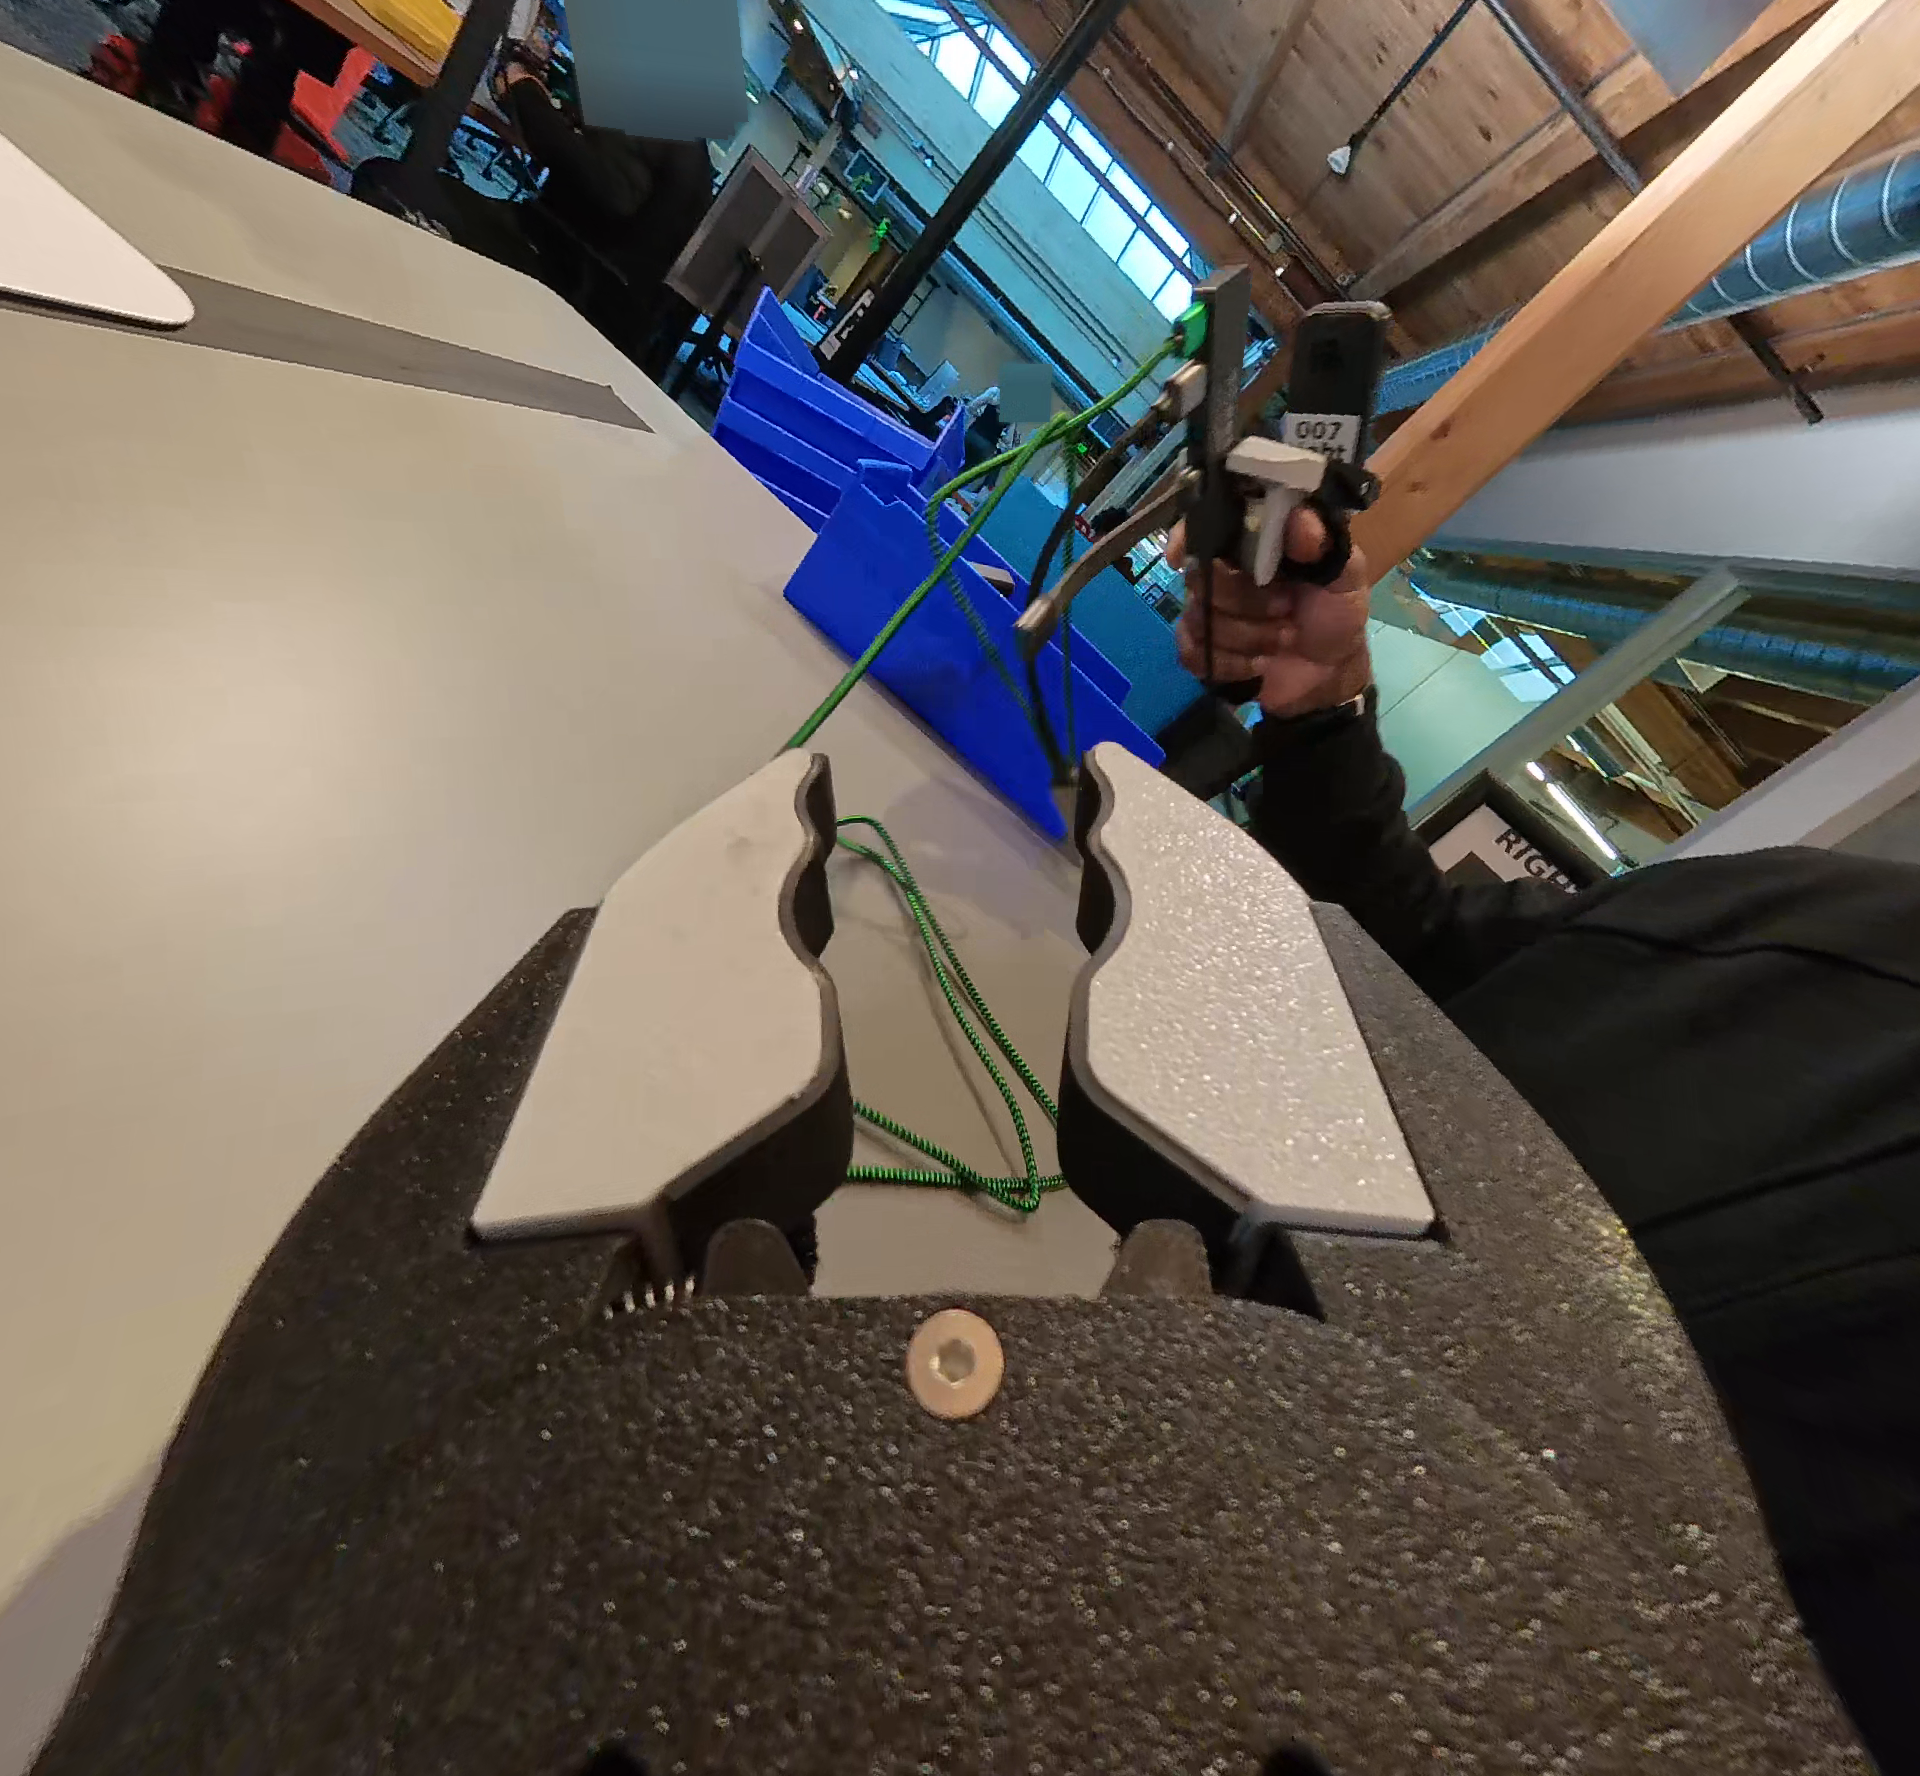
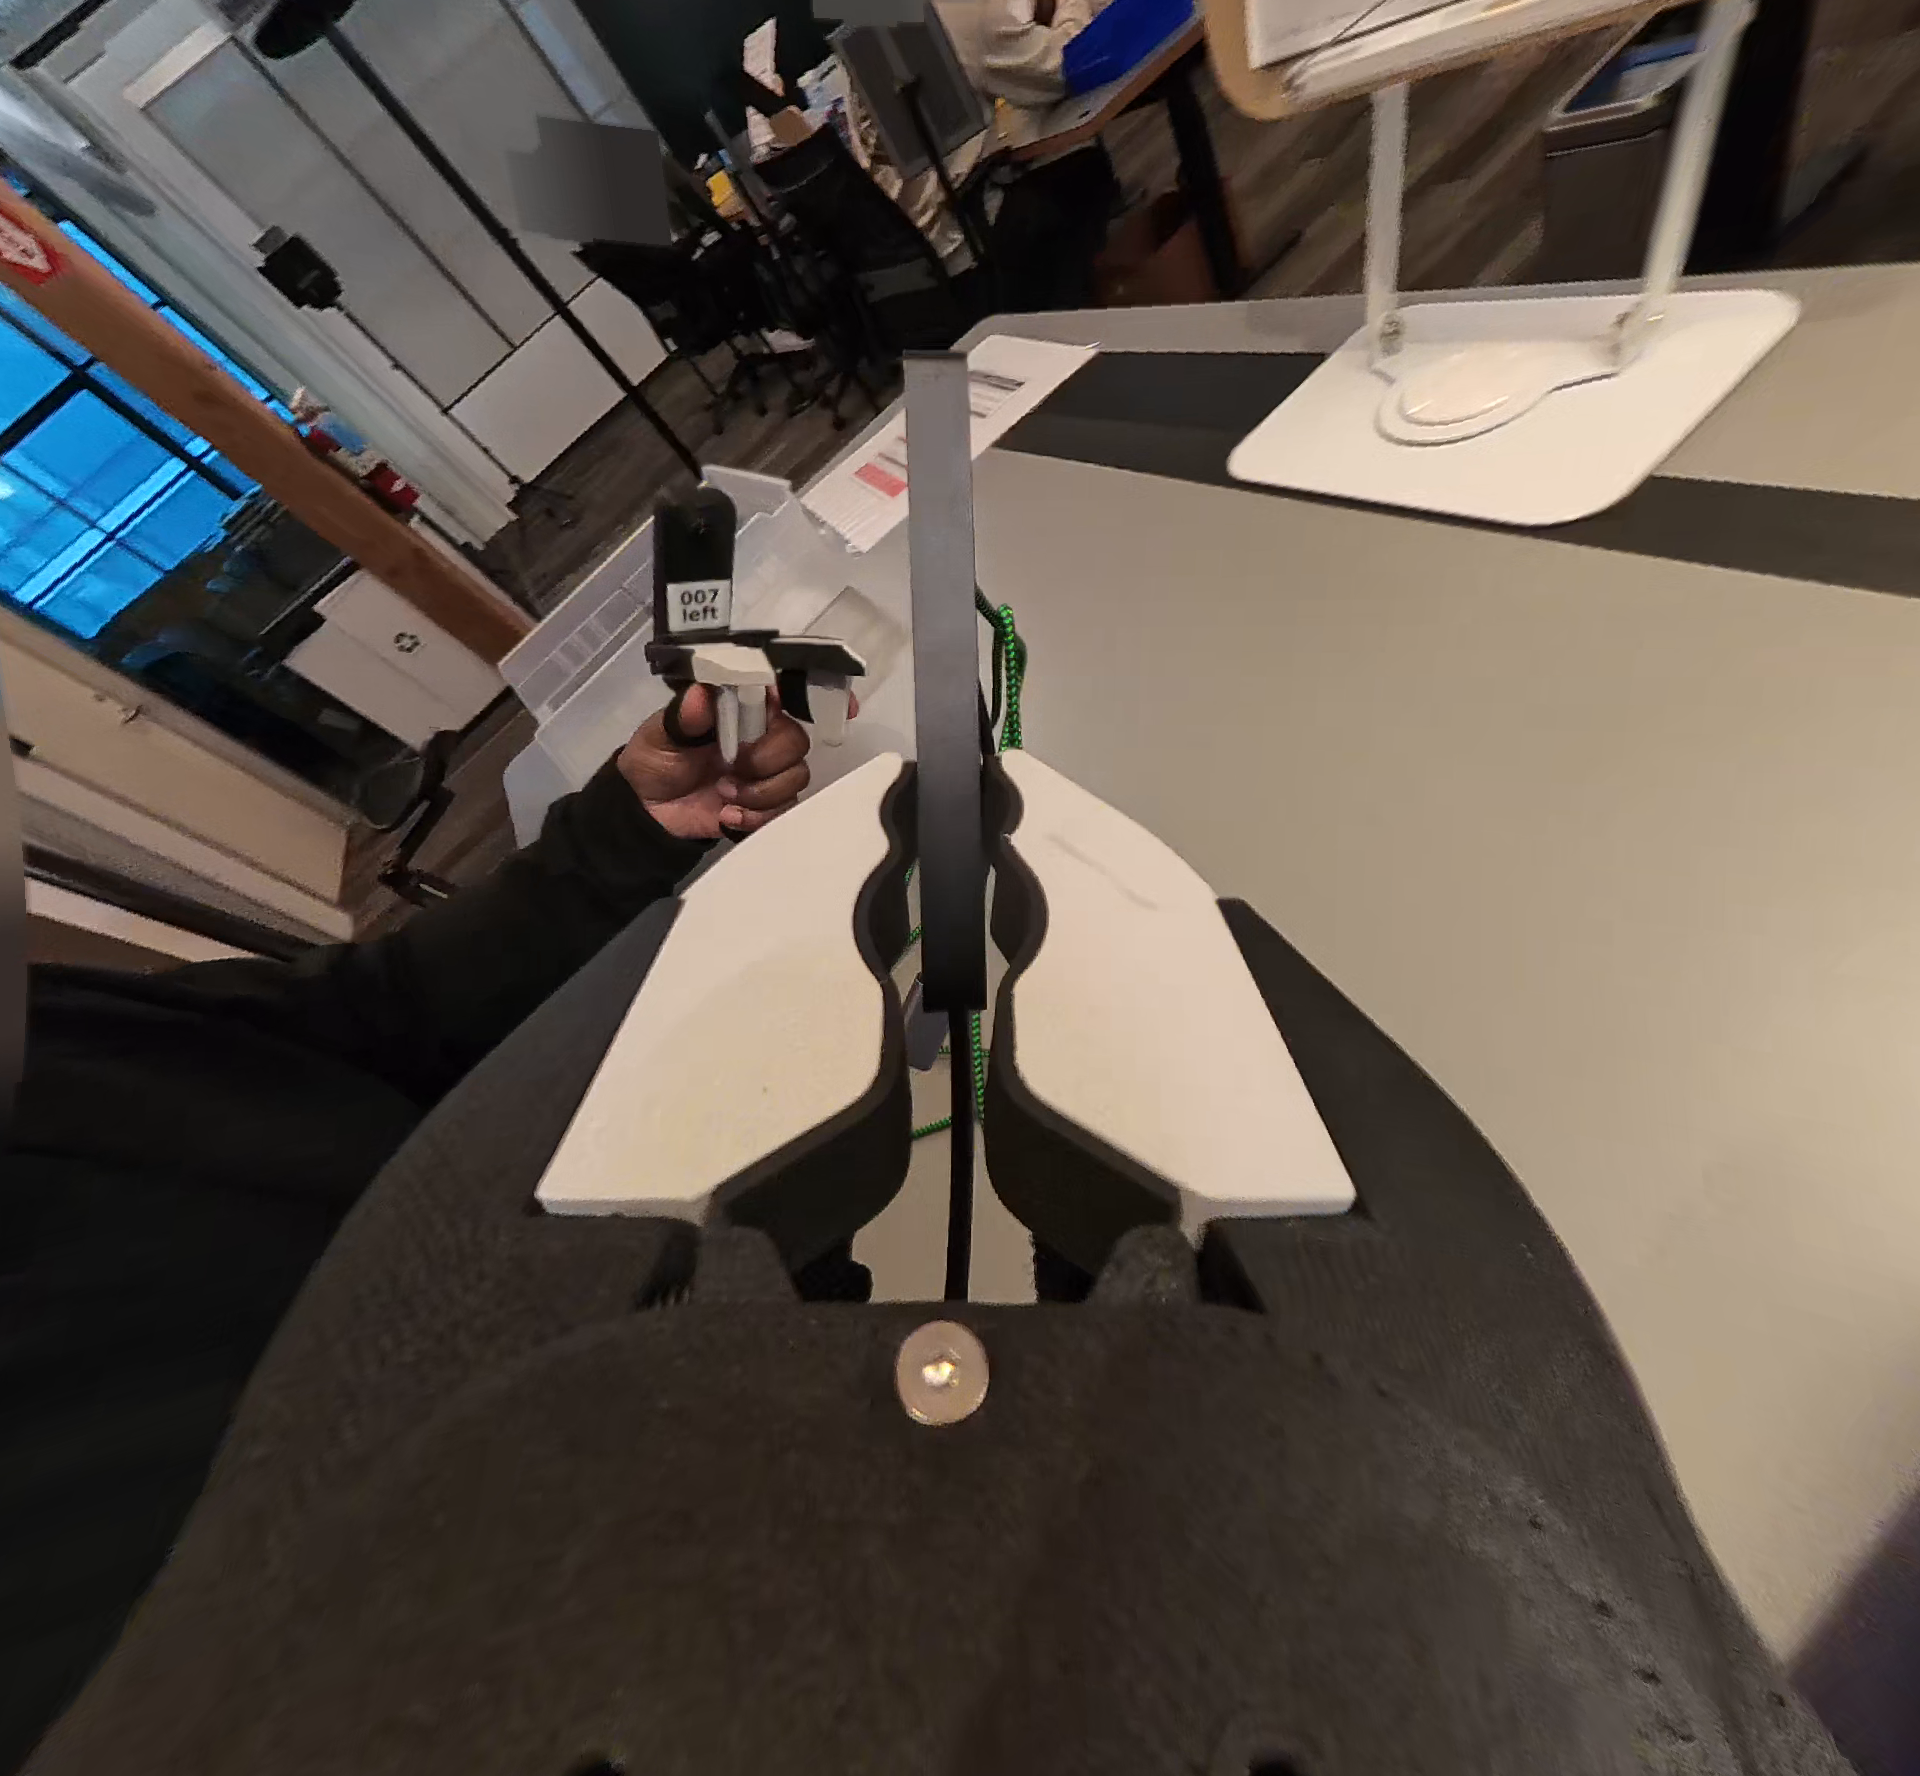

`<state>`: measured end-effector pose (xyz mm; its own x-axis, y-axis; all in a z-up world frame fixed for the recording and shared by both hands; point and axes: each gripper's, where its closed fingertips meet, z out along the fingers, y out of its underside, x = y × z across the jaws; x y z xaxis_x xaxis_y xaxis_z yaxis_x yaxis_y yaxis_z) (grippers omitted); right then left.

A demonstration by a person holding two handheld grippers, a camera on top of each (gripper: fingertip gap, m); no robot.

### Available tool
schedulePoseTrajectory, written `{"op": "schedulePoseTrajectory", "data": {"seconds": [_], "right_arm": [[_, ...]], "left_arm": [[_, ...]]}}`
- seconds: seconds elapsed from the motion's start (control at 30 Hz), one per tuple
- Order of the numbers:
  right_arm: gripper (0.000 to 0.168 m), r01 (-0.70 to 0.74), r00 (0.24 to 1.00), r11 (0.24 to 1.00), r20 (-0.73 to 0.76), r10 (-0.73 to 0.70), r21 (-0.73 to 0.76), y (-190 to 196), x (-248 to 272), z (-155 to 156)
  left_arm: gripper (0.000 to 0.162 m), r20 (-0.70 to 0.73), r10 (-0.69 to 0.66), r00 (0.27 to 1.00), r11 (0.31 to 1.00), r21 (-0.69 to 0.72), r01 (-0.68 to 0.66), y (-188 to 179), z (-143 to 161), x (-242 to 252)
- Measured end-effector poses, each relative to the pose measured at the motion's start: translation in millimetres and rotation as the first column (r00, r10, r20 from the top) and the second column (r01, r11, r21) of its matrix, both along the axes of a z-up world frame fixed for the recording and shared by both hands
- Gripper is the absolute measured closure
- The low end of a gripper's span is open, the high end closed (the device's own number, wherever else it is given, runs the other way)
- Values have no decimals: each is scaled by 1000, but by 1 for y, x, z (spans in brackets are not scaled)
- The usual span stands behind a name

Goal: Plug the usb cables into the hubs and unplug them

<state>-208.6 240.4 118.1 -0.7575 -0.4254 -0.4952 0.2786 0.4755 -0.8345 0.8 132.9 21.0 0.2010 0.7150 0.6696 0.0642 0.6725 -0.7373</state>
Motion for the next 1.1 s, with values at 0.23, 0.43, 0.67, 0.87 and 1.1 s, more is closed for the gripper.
{"op": "schedulePoseTrajectory", "data": {"seconds": [0.23,0.43,0.67,0.87,1.1], "right_arm": [[158,165,986,979,-34,-162,117,45,-118,29],[158,265,962,908,-29,-271,325,51,-224,-5],[153,319,942,755,-103,-320,574,47,-289,-89],[147,465,881,606,-406,-244,645,53,-319,-135],[142,680,591,574,-804,-61,457,52,-343,-122]], "left_arm": [[119,42,-29,999,1000,7,29,7,-12,-7],[119,81,-50,995,999,4,50,13,-25,-13],[120,120,-60,991,998,-4,61,14,-36,-15],[120,126,-70,990,997,-5,71,15,-37,-16],[120,147,-79,986,996,-21,83,19,-38,-16]]}}
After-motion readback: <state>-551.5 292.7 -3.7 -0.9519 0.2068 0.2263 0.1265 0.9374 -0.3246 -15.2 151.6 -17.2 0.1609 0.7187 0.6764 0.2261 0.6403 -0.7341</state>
